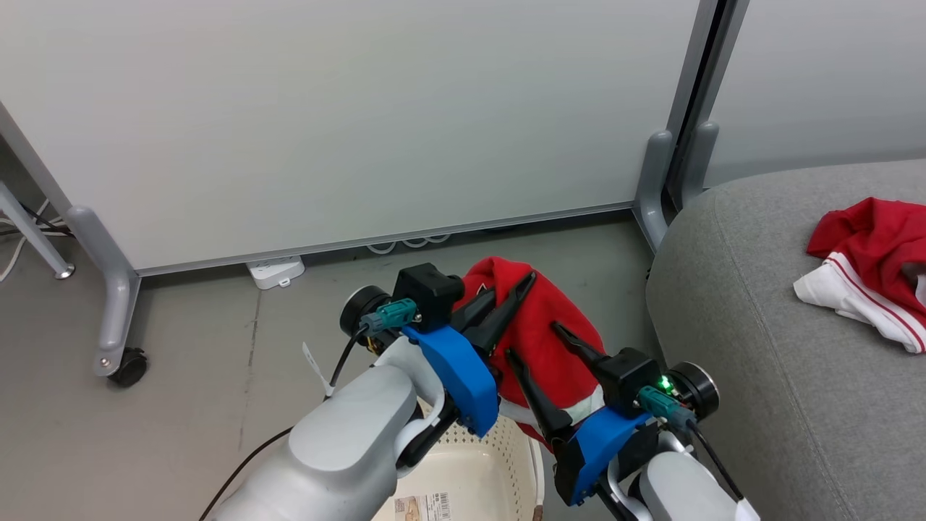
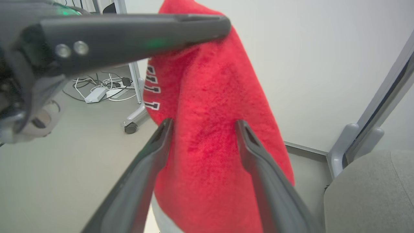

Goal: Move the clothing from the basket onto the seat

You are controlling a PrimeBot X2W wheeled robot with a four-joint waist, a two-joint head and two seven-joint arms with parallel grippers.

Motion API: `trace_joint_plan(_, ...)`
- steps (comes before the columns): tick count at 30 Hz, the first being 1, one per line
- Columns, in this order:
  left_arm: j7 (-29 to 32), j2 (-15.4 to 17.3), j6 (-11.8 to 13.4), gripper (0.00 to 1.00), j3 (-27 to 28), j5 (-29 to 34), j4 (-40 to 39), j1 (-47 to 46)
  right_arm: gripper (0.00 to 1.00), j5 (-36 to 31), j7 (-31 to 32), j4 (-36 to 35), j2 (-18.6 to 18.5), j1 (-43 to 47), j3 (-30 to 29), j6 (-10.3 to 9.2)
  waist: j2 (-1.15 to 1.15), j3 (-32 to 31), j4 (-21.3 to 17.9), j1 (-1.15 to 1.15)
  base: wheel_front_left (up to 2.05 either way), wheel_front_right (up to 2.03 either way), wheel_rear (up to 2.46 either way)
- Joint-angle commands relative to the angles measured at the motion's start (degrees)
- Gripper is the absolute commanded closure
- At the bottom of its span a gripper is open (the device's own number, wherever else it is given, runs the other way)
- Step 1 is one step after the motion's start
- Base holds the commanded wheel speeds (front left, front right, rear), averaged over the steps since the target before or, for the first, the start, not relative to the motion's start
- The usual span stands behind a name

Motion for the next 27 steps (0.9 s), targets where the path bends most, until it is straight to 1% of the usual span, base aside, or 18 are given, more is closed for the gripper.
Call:
trace_joint_plan(1, -0.20, 0.11, -0.06, 1.00, -0.62, -0.63, -0.62, -0.45, 0.00, 0.01, -0.39, 1.94, -0.06, -1.68, 0.57, -0.06, 0.00, -0.12, 0.20, 0.00, 0.00, 0.00, 0.00)
trace_joint_plan(10, -0.21, 0.09, -0.06, 1.00, -3.96, -3.28, -2.21, -0.21, 0.00, 1.24, -2.14, 10.84, -0.05, -7.06, 1.95, -0.06, 0.00, -1.09, 0.50, 0.00, 0.00, 0.00, 0.00)
trace_joint_plan(19, -0.20, 0.08, -0.06, 1.00, -5.46, -4.61, -2.62, -0.43, 0.00, 3.74, -3.60, 14.78, -0.04, -10.54, 4.77, -0.06, 0.00, -1.82, 0.16, 0.00, 0.00, 0.00, 0.00)
trace_joint_plan(22, -0.20, 0.08, -0.06, 1.00, -5.76, -4.95, -2.79, -0.43, 0.01, 5.32, -3.54, 16.12, -0.04, -11.21, 6.49, -0.05, 0.00, -1.95, 0.13, 0.00, 0.00, 0.00, 0.00)
trace_joint_plan(23, -0.20, 0.08, -0.06, 1.00, -5.87, -5.05, -2.83, -0.47, 0.77, 5.86, -3.18, 16.58, -0.05, -11.48, 6.87, -0.06, 0.00, -1.97, 0.13, 0.00, 0.00, 0.00, 0.00)
trace_joint_plan(24, -0.21, 0.08, -0.06, 1.00, -5.98, -5.14, -2.86, -0.53, 1.00, 6.14, -3.10, 16.91, -0.07, -11.78, 7.33, -0.06, 0.00, -1.97, 0.15, 0.00, 0.00, 0.00, 0.00)
trace_joint_plan(27, -0.21, 0.07, -0.06, 1.00, -6.19, -5.50, -2.83, -0.90, 1.00, 7.09, -3.33, 18.07, -0.04, -12.36, 8.23, -0.06, 0.00, -1.90, 0.18, 0.00, 0.00, 0.00, 0.00)
